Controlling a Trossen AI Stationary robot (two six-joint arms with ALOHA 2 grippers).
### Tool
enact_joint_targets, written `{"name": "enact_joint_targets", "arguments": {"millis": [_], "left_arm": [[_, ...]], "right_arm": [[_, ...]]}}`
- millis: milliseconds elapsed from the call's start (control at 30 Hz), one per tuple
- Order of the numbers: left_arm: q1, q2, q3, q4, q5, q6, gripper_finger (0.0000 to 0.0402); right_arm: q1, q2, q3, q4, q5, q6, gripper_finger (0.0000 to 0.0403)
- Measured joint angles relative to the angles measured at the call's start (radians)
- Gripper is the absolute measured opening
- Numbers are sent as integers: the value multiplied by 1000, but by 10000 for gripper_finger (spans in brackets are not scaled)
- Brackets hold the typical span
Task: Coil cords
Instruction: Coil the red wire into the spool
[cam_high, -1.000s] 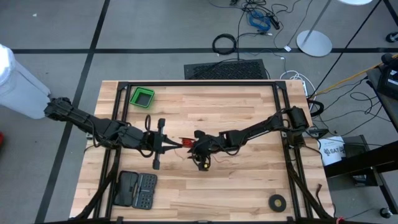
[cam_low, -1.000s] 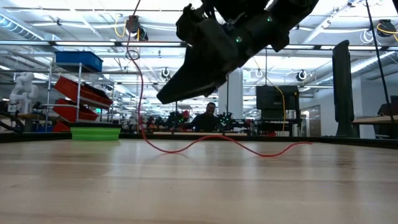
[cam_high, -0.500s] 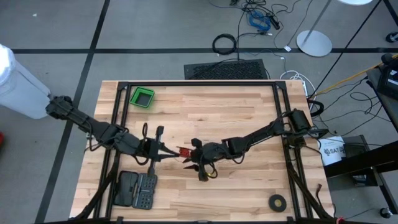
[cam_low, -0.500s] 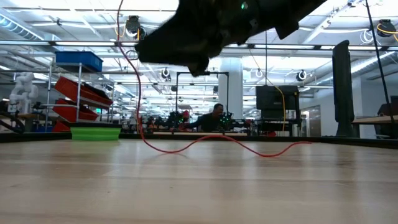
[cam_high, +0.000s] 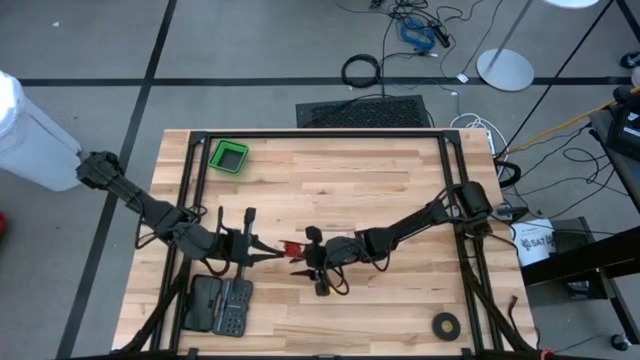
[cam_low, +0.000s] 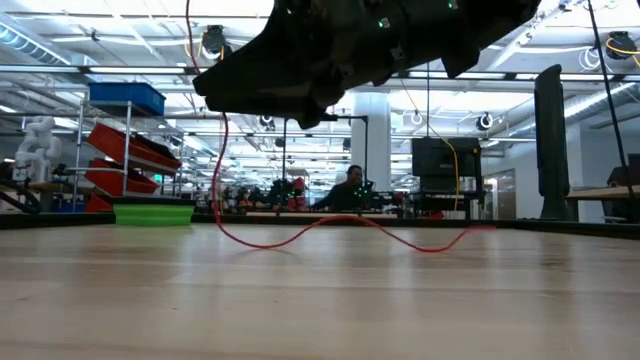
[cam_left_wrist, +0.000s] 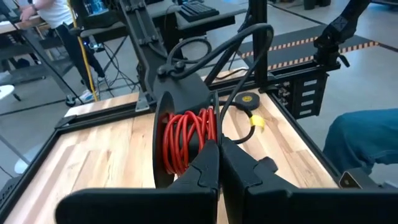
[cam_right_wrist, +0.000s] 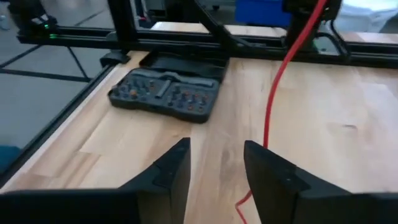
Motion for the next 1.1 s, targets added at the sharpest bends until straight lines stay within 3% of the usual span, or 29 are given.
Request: {"name": "enact_joint_targets", "arguments": {"millis": [200, 533, 833, 1100], "left_arm": [[-3, 0, 0, 2, -8, 5, 4], [-3, 0, 0, 0, -14, 0, 4], [-3, 0, 0, -2, -14, 3, 4], [-3, 0, -6, -15, -24, 3, 4]], "right_arm": [[-6, 0, 0, -2, 20, -5, 142], [1, -7, 0, -63, 18, -4, 88], [70, -91, 0, -235, 192, 7, 112], [71, -93, 0, -263, 203, 15, 127]]}}
